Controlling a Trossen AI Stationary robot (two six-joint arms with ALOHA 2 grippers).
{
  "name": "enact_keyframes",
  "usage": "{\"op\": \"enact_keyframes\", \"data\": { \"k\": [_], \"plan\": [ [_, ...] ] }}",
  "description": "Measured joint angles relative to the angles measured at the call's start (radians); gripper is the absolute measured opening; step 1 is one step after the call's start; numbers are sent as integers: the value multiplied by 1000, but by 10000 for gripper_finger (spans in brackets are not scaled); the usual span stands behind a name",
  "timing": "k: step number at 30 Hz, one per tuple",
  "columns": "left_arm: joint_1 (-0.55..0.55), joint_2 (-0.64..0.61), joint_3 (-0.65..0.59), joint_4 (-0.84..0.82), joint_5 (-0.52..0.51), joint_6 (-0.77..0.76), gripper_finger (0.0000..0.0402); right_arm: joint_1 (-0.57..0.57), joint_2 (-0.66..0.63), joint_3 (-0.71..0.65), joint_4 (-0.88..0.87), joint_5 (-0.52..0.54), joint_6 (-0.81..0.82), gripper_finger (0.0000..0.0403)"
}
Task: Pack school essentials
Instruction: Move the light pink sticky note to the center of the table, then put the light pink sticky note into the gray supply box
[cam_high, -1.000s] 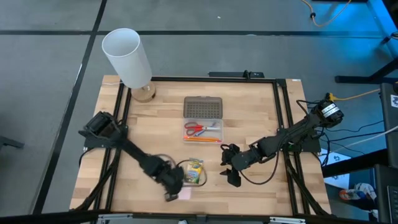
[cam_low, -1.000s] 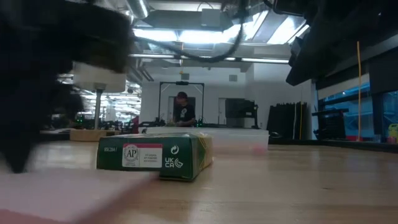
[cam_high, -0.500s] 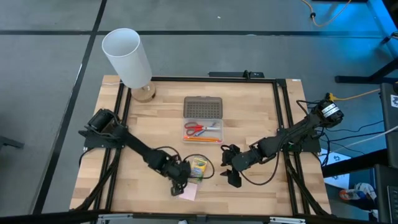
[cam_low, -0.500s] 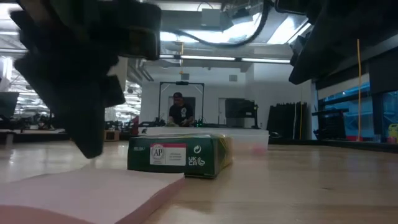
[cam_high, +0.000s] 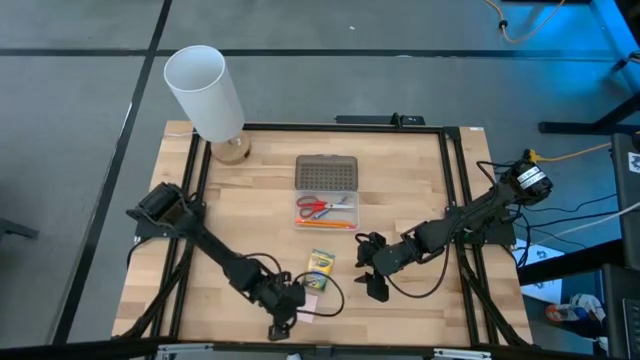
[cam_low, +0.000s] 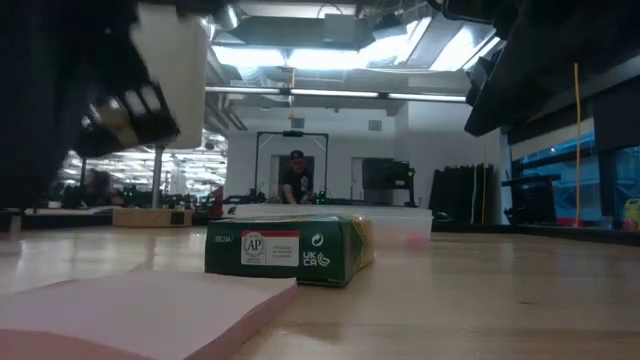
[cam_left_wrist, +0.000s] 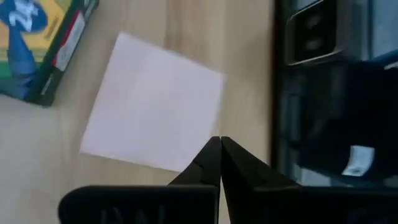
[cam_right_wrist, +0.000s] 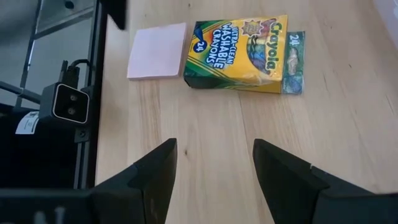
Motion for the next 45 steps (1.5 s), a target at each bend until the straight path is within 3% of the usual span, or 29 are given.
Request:
{"op": "enact_keyframes", "data": {
  "k": [11, 19, 28, 33, 38, 45],
  "plan": [
    [98, 182, 113, 16, 18, 170, 0, 1, 0, 0, 1, 0, 1, 213],
    [237, 193, 163, -5, -4, 357, 0, 1, 0, 0, -3, -8, 6, 213],
    [322, 194, 154, 41, -52, 436, 0, 1, 0, 0, -102, -48, 35, 213],
    [260, 124, 151, 51, -103, 492, 0, 1, 0, 0, -185, 29, 43, 213],
    [138, 11, 154, -68, -215, 489, 0, 1, 24, 0, -144, 46, -62, 213],
    [-87, -127, 154, -341, -473, 302, 0, 1, 139, 0, 2, 65, -166, 213]
  ]
}}
